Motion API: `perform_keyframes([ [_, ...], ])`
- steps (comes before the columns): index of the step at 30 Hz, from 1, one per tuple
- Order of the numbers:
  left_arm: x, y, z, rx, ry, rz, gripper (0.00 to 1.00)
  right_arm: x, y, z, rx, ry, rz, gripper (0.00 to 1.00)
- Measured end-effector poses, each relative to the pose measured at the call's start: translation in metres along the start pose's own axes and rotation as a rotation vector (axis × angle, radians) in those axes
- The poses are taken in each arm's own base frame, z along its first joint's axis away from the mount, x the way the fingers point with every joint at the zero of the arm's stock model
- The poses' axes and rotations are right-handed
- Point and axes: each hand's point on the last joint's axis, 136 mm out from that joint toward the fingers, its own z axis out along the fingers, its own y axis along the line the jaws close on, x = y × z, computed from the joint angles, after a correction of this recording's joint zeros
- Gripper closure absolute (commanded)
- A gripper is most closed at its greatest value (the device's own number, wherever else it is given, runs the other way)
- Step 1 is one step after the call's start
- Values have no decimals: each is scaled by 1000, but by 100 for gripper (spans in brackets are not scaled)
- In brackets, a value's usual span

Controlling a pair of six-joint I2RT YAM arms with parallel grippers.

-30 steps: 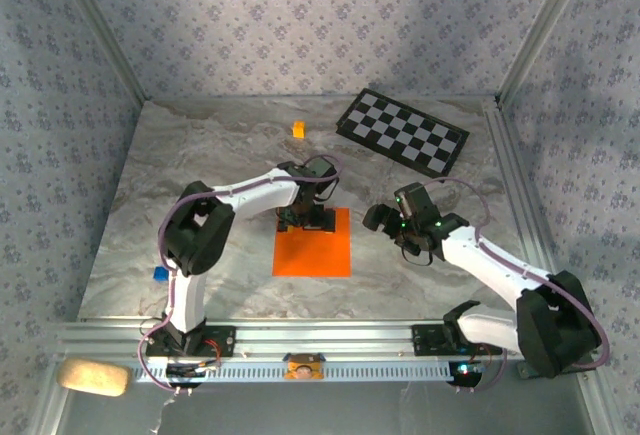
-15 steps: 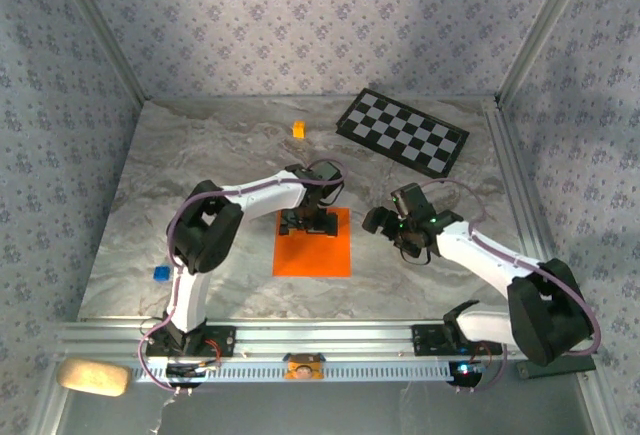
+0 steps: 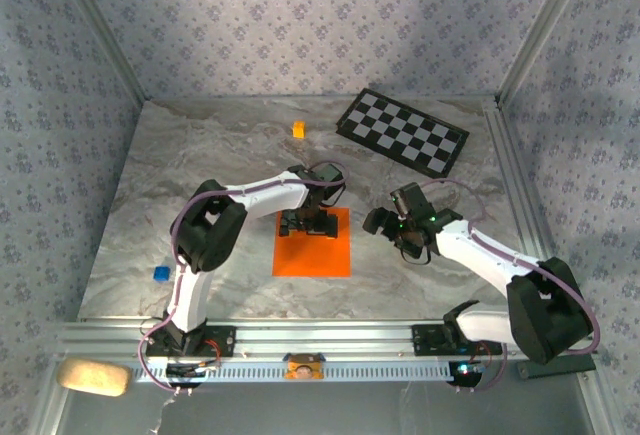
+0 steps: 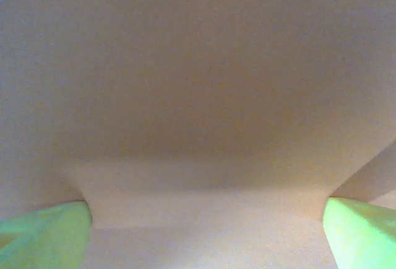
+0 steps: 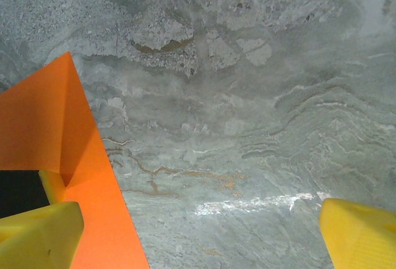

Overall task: Fold a paper plane with a square sheet of paper (pick it up from the middle)
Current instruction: First fold the square sheet of paper in half at the center of the table.

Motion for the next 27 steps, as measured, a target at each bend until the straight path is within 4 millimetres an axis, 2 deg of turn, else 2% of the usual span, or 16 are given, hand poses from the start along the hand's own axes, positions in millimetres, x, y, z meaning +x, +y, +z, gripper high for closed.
perform_keyframes([
  [27,0,0,0,3,-3,0,6,0,-4,0,17,-2,9,0],
])
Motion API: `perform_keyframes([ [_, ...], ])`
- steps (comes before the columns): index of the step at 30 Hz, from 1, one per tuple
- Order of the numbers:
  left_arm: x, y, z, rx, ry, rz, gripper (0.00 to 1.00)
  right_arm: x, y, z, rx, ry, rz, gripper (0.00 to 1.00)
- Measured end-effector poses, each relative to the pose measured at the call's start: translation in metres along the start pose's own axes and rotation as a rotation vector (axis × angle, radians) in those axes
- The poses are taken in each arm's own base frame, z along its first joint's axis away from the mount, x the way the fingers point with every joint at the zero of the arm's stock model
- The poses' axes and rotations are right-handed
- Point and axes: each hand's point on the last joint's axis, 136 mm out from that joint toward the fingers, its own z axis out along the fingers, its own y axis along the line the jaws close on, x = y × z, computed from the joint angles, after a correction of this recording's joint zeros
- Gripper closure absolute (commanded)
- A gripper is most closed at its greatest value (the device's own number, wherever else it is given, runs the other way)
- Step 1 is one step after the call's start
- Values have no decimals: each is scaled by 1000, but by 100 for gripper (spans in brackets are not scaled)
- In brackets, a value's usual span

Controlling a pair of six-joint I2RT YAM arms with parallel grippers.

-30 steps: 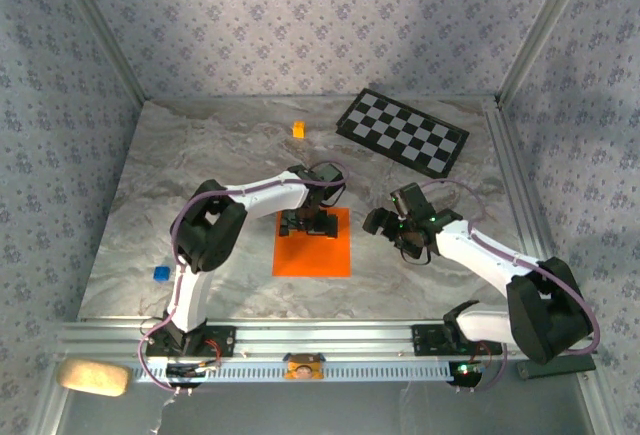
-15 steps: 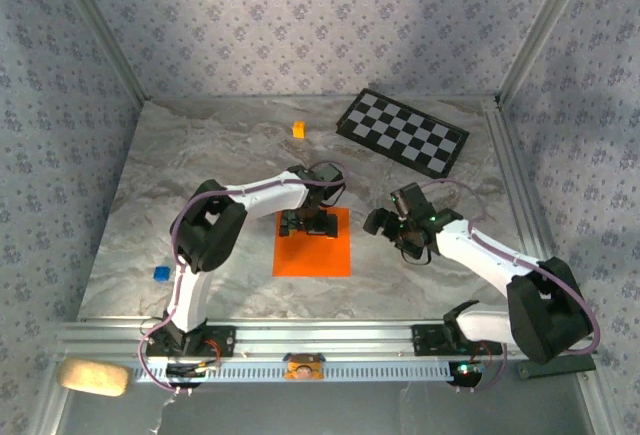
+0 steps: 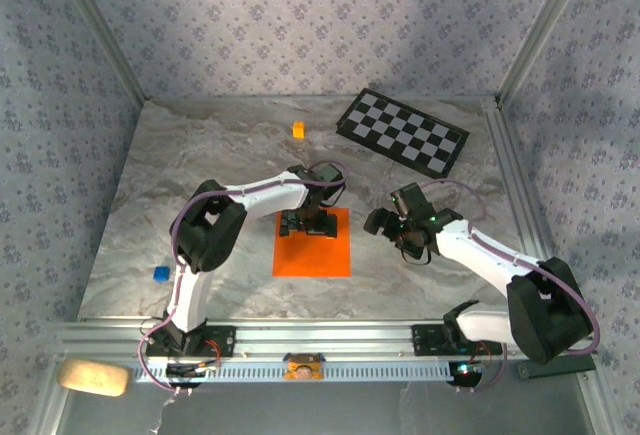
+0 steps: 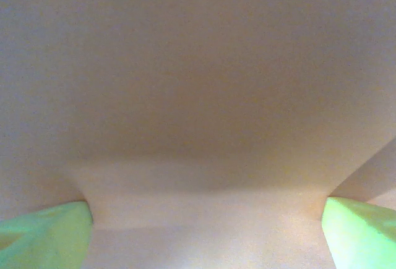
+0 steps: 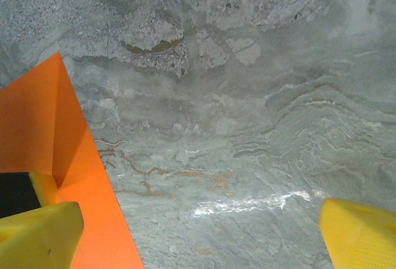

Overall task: Fold a paper plane with a square sheet of paper (pick it up from the middle)
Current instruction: First fold the square sheet of paper in half at the center of the table.

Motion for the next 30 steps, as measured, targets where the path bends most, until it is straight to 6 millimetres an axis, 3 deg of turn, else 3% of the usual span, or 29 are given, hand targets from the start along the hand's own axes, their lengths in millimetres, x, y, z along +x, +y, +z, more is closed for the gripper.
perform_keyframes([
  [13,0,1,0,0,-6,0,10,-1,1,-1,-2,-4,8,0],
  [19,-1,0,0,3,-12,4,20,-4,1,-3,2,-22,11,0],
  [26,0,-2,-3,27,-39,23,41,-11,1,-9,1,-63,9,0],
  [30,0,-4,-5,55,-73,25,43,-15,1,-12,3,-88,13,1],
])
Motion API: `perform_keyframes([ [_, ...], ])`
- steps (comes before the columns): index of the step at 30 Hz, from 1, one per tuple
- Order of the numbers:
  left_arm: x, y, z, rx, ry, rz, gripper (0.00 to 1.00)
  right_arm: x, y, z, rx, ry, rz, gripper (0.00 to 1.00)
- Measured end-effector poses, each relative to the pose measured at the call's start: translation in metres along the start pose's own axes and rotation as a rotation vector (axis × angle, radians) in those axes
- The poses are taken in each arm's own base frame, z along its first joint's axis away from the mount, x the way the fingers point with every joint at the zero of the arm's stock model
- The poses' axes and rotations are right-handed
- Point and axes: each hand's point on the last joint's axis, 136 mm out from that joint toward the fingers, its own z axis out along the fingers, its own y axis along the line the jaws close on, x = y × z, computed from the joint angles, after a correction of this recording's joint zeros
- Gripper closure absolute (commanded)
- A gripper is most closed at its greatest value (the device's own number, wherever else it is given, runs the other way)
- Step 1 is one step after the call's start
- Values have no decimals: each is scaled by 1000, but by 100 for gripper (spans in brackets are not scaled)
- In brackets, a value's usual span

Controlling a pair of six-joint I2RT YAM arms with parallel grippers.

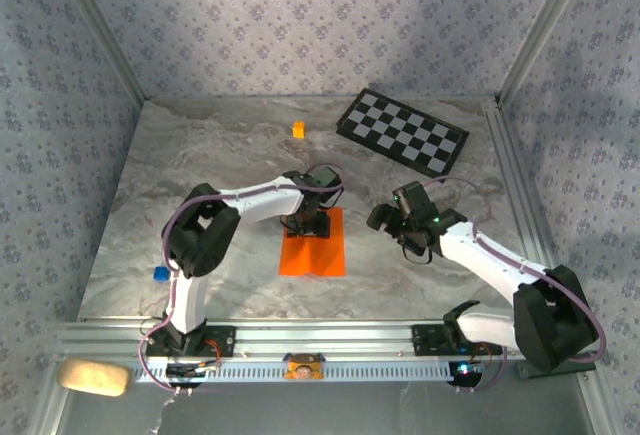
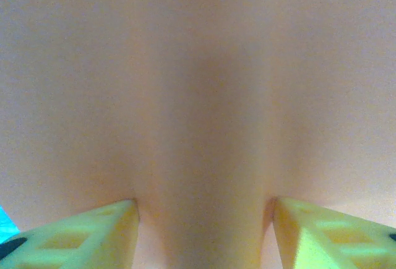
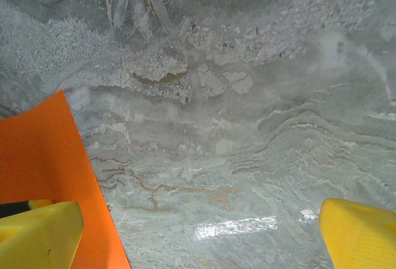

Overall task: Fold a paper plane with a square sheet of paper (pick it up from the middle)
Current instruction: First fold the square sheet of paper in half at the center of the table.

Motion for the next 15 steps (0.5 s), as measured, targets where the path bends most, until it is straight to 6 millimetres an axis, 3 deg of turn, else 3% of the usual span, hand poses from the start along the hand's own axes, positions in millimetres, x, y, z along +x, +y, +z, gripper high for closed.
perform_keyframes([
  [5,-6,-6,-12,53,-57,-4,48,-7,1,-6,-6,-39,15,0],
  [15,-25,-26,-66,332,-202,-42,51,-24,-3,-21,-11,-120,61,0],
])
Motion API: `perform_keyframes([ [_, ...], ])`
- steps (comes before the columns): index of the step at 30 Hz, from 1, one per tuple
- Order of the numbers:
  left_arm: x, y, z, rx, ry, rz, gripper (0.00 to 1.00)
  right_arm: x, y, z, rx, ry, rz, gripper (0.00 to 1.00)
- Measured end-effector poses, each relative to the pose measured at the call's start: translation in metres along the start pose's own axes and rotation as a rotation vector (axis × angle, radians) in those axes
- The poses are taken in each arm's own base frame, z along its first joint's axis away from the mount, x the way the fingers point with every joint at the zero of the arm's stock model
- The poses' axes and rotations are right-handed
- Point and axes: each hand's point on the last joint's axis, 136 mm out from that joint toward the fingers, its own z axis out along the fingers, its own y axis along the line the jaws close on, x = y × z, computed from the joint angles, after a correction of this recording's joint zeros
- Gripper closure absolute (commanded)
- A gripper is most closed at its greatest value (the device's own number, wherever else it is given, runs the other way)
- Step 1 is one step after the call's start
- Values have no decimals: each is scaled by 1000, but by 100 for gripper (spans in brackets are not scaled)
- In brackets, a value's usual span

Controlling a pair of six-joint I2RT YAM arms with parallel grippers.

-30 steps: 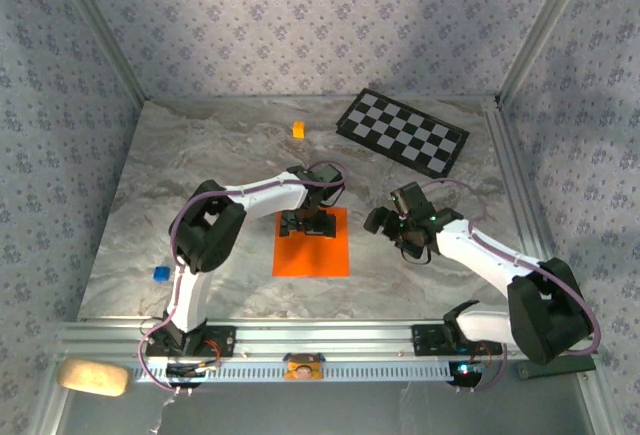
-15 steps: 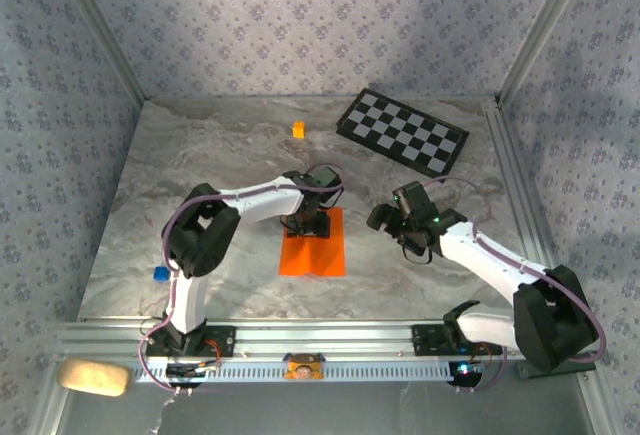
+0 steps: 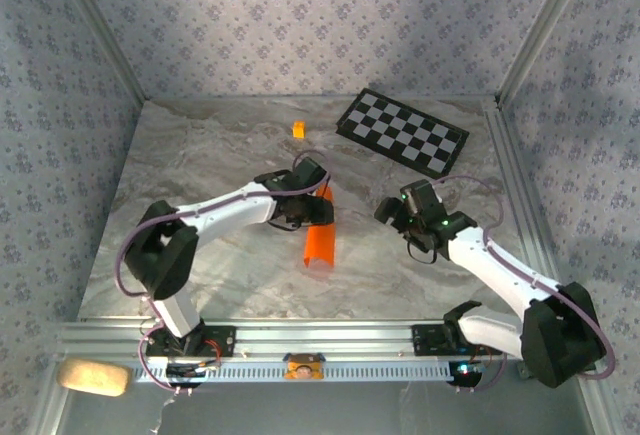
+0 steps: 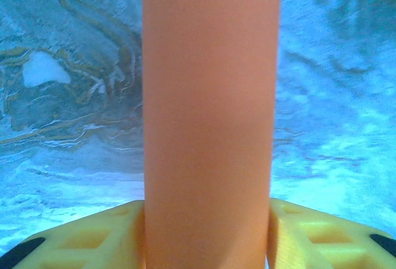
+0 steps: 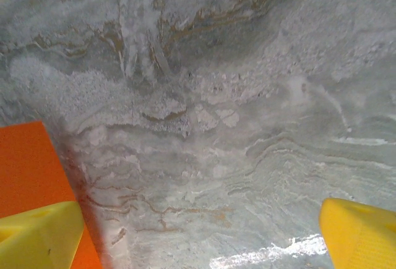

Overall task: Fold a paper plane with a square sheet of paper (pick it up from the middle)
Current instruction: First fold the square sheet of paper in half at the center of the table.

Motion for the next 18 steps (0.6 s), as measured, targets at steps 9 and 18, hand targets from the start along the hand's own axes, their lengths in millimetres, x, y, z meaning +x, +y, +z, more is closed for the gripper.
perform_keyframes([
  [9,-15,-24,-4,363,9,-149,52,-19,3,-8,-89,-37,82,2],
  [18,-4,-45,24,516,126,-199,58,-14,11,-5,-193,16,82,9],
])
